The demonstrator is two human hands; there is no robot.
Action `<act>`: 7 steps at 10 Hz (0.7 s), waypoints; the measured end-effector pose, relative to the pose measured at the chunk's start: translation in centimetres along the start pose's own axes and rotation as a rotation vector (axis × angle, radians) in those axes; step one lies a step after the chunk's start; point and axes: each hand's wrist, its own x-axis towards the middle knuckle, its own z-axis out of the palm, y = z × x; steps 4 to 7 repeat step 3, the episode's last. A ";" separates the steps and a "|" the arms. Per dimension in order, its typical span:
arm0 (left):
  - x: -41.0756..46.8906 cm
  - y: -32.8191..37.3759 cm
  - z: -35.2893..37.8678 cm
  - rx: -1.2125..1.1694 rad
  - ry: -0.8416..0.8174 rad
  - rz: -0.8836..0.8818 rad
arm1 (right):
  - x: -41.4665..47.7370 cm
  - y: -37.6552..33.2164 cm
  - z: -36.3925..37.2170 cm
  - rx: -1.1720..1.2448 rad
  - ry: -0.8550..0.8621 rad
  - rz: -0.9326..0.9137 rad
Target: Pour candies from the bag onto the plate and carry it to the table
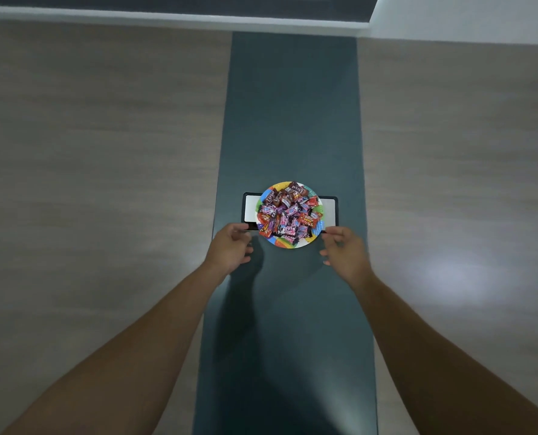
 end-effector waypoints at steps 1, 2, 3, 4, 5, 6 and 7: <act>-2.9 -2.4 -0.1 0.122 0.012 0.130 | -2.3 1.1 0.3 -0.152 0.032 -0.069; -5.0 -5.8 0.2 0.419 0.061 0.371 | -4.6 3.4 1.1 -0.337 0.037 -0.178; -5.3 -9.5 1.2 0.605 0.098 0.568 | -5.1 6.4 2.5 -0.554 0.081 -0.299; -5.3 -9.5 1.2 0.605 0.098 0.568 | -5.1 6.4 2.5 -0.554 0.081 -0.299; -5.3 -9.5 1.2 0.605 0.098 0.568 | -5.1 6.4 2.5 -0.554 0.081 -0.299; -5.3 -9.5 1.2 0.605 0.098 0.568 | -5.1 6.4 2.5 -0.554 0.081 -0.299; -5.3 -9.5 1.2 0.605 0.098 0.568 | -5.1 6.4 2.5 -0.554 0.081 -0.299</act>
